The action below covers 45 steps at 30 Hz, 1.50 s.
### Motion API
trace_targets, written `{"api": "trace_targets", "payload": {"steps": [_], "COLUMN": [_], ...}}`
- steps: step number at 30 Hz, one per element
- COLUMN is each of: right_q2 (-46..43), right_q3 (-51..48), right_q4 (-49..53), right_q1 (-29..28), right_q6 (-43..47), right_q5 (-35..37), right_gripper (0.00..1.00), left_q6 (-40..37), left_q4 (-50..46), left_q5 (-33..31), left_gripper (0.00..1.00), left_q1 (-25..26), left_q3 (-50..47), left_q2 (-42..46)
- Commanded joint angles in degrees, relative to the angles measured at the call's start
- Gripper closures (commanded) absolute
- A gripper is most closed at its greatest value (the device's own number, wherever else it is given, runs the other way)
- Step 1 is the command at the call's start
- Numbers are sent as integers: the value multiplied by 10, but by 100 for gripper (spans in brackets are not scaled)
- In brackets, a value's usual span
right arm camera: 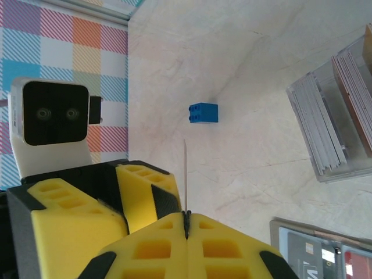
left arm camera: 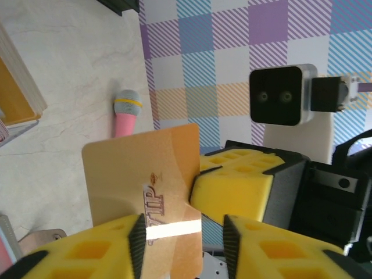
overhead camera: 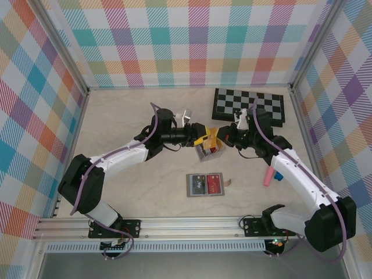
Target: Put the credit cards into the card holder
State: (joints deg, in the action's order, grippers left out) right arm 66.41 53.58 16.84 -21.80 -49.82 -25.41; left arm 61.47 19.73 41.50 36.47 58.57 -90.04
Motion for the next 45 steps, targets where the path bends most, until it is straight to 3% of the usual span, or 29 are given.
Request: {"api": "trace_targets", "payload": {"steps": [1, 6, 11, 15, 25, 30, 35, 39, 45], "right_q2": [-8, -26, -40, -45, -33, -29, -26, -24, -10], "right_q3": [-17, -7, -4, -7, -22, -27, -34, -46, -62], "right_q4": [-51, 0, 1, -17, -74, -75, -93, -110, -150], "right_q1": [10, 17, 23, 23, 23, 25, 33, 44, 54], "right_q6": [-30, -17, -15, -24, -51, -49, -47, -46, -52], "right_q5": [-42, 5, -1, -19, -62, -65, -97, -125, -169], "right_gripper": [98, 99, 99, 99, 98, 94, 85, 77, 79], "left_q6": [6, -22, -32, -22, 11, 6, 7, 31, 61], "left_q4": [32, -18, -51, -39, 50, 51, 56, 92, 136], "left_q5": [21, -9, -40, -47, 17, 21, 27, 40, 46], "left_gripper": [63, 48, 37, 34, 65, 88, 98, 100, 100], "left_q1": [-5, -5, -5, -5, -5, -5, -6, -6, -7], "left_q3": [-5, -4, -4, -6, 1, 1, 0, -1, -3], "left_q2": [-1, 18, 23, 19, 3, 13, 13, 4, -6]}}
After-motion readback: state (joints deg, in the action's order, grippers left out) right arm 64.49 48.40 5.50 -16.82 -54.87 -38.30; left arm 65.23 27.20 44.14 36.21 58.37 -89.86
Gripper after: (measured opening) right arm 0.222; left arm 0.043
